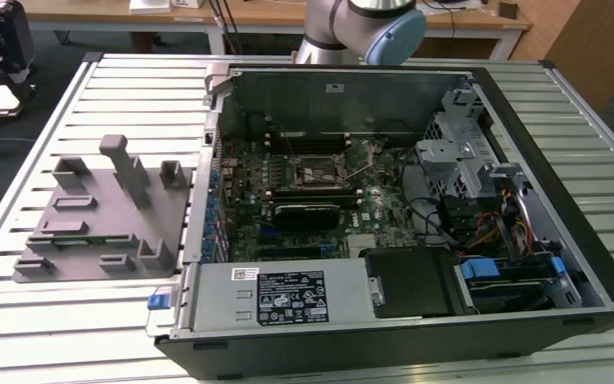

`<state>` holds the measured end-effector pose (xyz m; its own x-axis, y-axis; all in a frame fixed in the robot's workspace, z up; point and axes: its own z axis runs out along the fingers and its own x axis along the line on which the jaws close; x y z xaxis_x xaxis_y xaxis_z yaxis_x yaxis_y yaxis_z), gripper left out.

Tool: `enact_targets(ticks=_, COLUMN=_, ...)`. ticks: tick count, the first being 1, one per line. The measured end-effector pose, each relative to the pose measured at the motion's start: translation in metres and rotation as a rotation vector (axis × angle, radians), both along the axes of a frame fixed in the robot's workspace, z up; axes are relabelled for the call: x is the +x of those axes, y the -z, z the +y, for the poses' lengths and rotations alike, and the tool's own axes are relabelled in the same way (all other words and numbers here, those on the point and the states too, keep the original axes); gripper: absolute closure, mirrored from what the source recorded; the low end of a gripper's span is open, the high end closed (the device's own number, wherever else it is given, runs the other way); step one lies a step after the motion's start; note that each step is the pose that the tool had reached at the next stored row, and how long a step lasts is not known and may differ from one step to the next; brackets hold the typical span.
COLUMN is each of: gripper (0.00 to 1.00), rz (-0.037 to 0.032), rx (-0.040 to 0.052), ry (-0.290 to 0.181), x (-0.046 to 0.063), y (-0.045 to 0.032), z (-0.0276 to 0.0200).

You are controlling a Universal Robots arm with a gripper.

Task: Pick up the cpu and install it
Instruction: 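Pick up the cpu and move it towards the insertion slot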

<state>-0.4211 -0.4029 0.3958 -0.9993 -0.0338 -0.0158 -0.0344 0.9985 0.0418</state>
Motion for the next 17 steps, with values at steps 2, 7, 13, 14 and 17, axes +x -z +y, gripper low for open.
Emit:
enact_targets(ticks=2, gripper=0.47, rz=0.0, rx=0.0, ry=0.0, x=0.0009, y=0.0, z=0.0)
enact_targets(ticks=7, gripper=0.47, rz=0.0001, rx=0.0, ry=0.0, x=0.0027, y=0.0, z=0.0)
enact_targets(ticks=13, gripper=0.47, rz=0.0001, rx=-0.0001, ry=0.0, x=0.0054, y=0.0, z=0.0)
enact_targets(ticks=14, gripper=0.47, rz=0.0, rx=0.0, ry=0.0, x=0.0058, y=0.0, z=0.0)
enact_targets(ticks=17, gripper=0.47, rz=0.0, rx=0.0, ry=0.0, x=0.0072, y=0.0, z=0.0)
